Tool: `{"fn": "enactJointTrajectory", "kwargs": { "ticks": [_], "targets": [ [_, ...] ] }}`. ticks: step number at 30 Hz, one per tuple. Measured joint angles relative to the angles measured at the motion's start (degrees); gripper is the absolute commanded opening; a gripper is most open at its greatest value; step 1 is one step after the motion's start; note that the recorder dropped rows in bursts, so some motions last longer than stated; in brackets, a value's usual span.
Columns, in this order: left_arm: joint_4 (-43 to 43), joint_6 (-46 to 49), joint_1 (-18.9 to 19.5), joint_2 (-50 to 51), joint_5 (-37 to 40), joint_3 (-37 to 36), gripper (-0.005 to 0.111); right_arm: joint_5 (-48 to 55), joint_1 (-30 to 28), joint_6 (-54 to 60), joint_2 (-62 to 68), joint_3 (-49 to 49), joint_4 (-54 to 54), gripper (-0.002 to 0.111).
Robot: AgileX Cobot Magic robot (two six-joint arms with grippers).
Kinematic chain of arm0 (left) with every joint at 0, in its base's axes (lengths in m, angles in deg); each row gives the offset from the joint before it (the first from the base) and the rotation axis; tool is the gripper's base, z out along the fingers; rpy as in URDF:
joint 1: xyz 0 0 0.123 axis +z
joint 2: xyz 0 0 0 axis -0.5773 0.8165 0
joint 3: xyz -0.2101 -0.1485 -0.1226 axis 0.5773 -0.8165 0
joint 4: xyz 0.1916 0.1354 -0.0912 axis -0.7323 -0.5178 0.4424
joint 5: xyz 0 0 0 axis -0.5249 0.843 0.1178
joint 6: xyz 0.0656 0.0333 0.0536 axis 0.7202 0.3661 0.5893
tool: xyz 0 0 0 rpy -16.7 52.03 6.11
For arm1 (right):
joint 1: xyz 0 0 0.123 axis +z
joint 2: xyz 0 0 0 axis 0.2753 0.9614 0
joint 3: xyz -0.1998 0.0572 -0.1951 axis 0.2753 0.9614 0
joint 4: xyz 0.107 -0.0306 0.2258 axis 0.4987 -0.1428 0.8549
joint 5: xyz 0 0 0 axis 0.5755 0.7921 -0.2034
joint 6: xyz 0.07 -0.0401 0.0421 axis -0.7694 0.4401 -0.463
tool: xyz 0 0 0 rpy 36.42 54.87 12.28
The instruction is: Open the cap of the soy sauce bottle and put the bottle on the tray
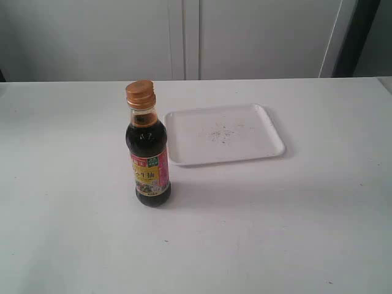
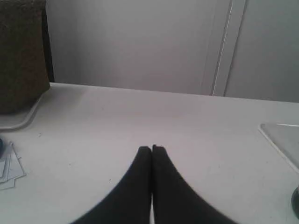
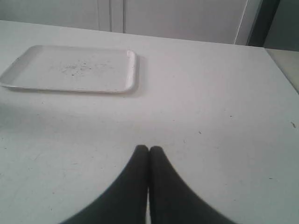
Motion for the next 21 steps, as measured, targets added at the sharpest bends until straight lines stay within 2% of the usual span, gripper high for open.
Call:
{"fn": "enactJointTrajectory", "kwargs": {
  "ticks": [8,18,21],
  "targets": [
    [0.0,0.0,0.0,2.4,-0.8,6.0,0.0,0.0,0.0,0.0,0.0,0.0,0.0,0.0],
    [-3.9,-0.8,-0.3,24.1,-3.6,18.3,0.0,0.0,0.0,-0.1,0.0,0.0,0.0,0.0],
    [-8.3,-4.4,-3.8,30.5,-7.1,19.9,0.0,0.0,0.0,-0.5,0.0,0.0,0.0,0.0]
  ]
}}
